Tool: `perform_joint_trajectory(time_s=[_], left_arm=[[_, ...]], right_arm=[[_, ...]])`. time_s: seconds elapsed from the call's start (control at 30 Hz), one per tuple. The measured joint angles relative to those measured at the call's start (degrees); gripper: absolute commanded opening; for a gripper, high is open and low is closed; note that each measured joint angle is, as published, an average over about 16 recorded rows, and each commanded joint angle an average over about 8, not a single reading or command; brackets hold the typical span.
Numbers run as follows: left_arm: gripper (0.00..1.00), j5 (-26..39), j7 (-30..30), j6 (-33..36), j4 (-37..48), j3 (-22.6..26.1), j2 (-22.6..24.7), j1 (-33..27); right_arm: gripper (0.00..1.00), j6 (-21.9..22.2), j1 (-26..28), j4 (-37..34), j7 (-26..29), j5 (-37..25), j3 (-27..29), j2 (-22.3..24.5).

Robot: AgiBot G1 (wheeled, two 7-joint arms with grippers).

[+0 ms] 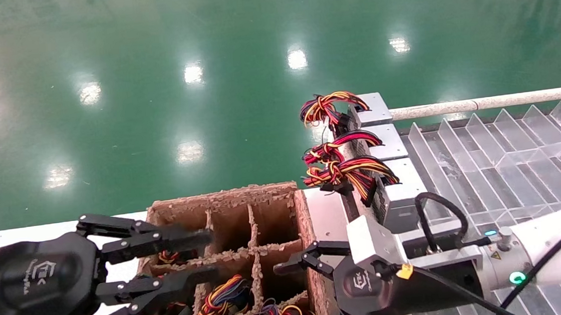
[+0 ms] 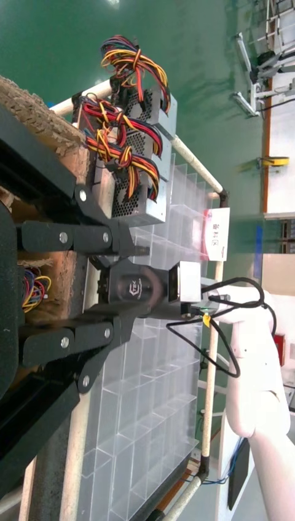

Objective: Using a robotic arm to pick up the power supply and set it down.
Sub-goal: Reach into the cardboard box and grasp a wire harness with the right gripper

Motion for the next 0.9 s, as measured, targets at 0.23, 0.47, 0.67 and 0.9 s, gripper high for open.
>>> perform_joint_trajectory(time_s=[0.23, 0.47, 0.67, 0.9], left_arm=[[0.00, 0.0, 0.0, 0.0, 0.0, 0.0, 0.0, 0.0], [0.00, 0.0, 0.0, 0.0, 0.0, 0.0, 0.0, 0.0], [0.00, 0.0, 0.0, 0.0, 0.0, 0.0, 0.0, 0.0], [0.00, 0.0, 0.0, 0.0, 0.0, 0.0, 0.0, 0.0]], right_arm=[[0.00, -0.1, 2.8, -3.4, -2.2, -0.7, -3.5, -1.7], [0.00, -0.1, 5.0, -5.8, -3.9, -0.9, -6.9, -2.8], [0.00, -0.2, 6.4, -7.1, -4.9, -0.2, -9.4, -2.9], [0.00, -0.3, 7.4, -7.8, -5.5, 1.4, -12.0, -2.4]])
